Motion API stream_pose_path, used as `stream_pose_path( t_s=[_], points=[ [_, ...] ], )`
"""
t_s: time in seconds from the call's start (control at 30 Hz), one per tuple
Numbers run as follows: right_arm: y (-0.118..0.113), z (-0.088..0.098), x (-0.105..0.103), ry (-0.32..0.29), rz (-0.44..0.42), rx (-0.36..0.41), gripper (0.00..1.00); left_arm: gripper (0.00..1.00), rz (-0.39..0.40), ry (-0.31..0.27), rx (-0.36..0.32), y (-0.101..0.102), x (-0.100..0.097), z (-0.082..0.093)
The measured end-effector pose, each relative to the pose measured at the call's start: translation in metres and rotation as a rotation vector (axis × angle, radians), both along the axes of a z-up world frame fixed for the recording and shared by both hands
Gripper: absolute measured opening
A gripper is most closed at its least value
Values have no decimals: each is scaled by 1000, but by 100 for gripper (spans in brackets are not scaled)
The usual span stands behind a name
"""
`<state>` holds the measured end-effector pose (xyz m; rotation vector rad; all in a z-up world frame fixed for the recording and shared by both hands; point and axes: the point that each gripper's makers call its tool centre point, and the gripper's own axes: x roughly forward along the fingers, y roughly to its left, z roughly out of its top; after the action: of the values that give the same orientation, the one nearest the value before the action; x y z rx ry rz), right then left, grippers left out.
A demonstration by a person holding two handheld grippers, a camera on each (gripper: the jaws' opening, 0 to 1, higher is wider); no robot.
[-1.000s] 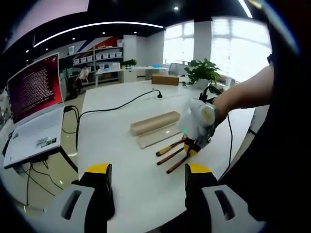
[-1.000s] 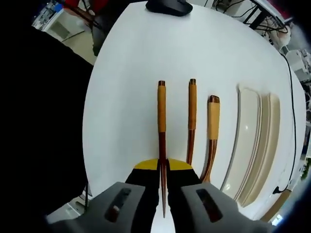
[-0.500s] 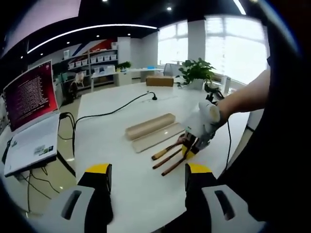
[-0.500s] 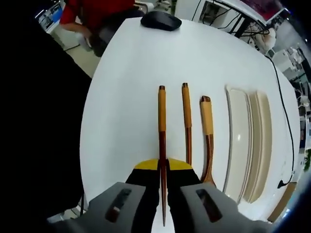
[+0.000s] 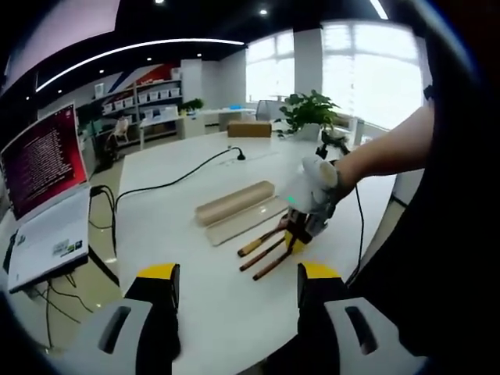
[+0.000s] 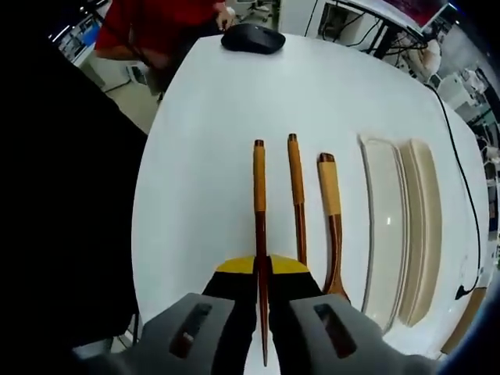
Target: Arrange the utensils inside the cutlery case until each visible utensil rests in its matching compartment.
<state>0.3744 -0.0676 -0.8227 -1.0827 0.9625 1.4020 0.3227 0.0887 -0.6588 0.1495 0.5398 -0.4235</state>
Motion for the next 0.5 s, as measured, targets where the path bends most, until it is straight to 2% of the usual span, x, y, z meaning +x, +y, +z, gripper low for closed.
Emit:
stream_pose_path(
  t_s=[0.3,0.5],
  points=[
    [1,1,1,36,-25,34,0,63,21,4,6,4,-3,0],
    [2,5,0,44,-10,48,0,63,34,2,6,7,-2,0]
  ],
)
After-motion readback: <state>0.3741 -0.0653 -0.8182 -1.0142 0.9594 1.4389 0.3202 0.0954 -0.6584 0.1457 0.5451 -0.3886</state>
